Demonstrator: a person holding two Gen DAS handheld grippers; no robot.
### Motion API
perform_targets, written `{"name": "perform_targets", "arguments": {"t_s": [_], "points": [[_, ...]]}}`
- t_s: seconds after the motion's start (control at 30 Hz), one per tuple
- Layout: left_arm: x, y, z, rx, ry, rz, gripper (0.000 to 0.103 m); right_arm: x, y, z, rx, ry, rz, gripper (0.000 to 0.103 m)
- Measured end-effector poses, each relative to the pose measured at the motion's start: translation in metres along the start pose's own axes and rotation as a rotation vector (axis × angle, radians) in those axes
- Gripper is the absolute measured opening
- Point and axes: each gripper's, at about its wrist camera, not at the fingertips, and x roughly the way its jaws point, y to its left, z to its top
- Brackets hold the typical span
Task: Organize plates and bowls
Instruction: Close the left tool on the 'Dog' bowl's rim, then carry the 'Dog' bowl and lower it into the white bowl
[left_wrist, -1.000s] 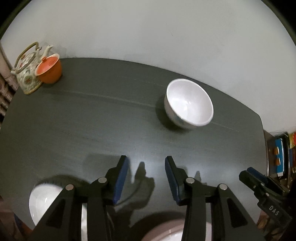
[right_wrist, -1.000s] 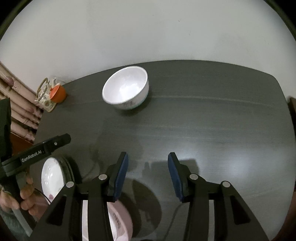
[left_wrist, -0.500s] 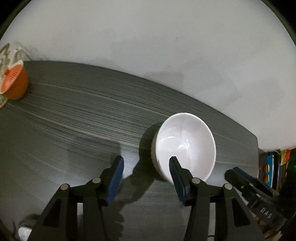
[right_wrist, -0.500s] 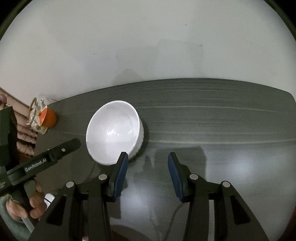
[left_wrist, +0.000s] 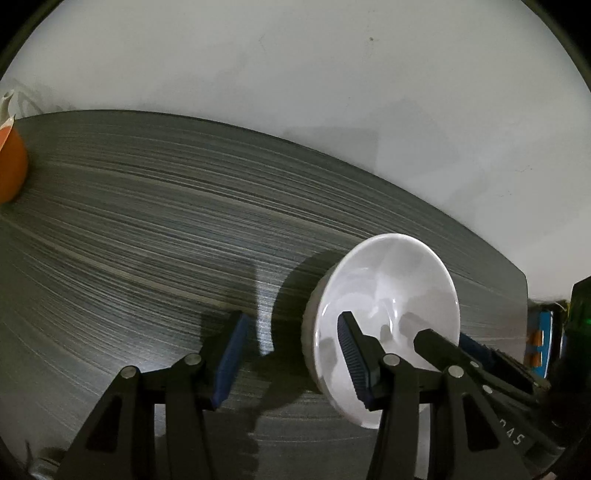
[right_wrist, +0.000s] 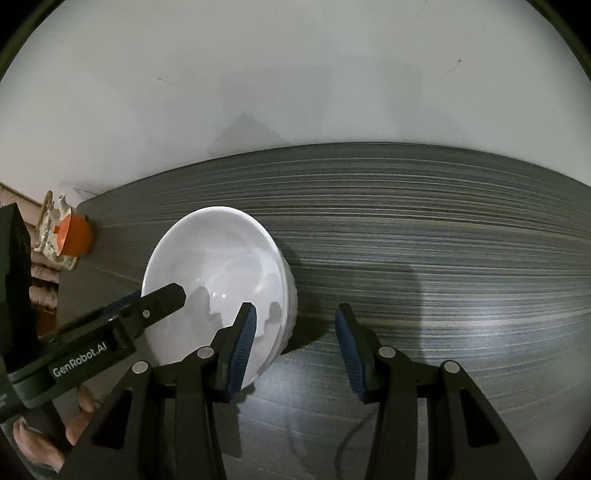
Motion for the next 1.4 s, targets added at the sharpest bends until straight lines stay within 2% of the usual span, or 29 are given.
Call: {"name": "perform_targets", "arguments": {"t_s": [0.07, 0.13, 0.2, 0.27, 0.3, 0.37, 0.5, 1.03, 1.4], "points": [[0.002, 0.0, -0.001, 0.0, -0.001, -0.006, 0.048, 0.002, -0.002, 0.001, 0.012, 0.002, -0.003, 0.042], [0.007, -0.001, 0.0, 0.004, 0.018, -0.002, 0.029, 0.005, -0.003, 0.001, 0.016, 0.005, 0.002, 0.04], [0.007, 0.002, -0.001, 0.0, 0.024, -0.027, 0.022, 0.004, -0.007, 0.0, 0.019, 0.012, 0.012, 0.038], [0.006, -0.002, -0.003, 0.017, 0.021, -0.036, 0.013, 0.006, -0.004, -0.002, 0.006, 0.019, 0.012, 0.028], [0.004, -0.004, -0.004, 0.027, 0.02, -0.035, 0.012, 0.005, -0.004, -0.002, 0.007, 0.019, 0.023, 0.026], [0.003, -0.006, -0.008, 0.038, 0.02, -0.026, 0.012, 0.004, -0.004, -0.004, 0.01, 0.028, 0.045, 0.019], [-0.002, -0.006, -0.014, 0.038, 0.021, -0.032, 0.012, -0.004, -0.001, -0.01, -0.007, 0.018, 0.016, 0.018], [-0.041, -0.022, -0.047, 0.071, 0.002, -0.018, 0.012, -0.04, 0.024, -0.038, -0.007, -0.001, 0.021, 0.018], [-0.081, -0.04, -0.076, 0.097, -0.023, -0.031, 0.012, -0.097, 0.026, -0.074, -0.002, -0.044, 0.006, 0.018]]}}
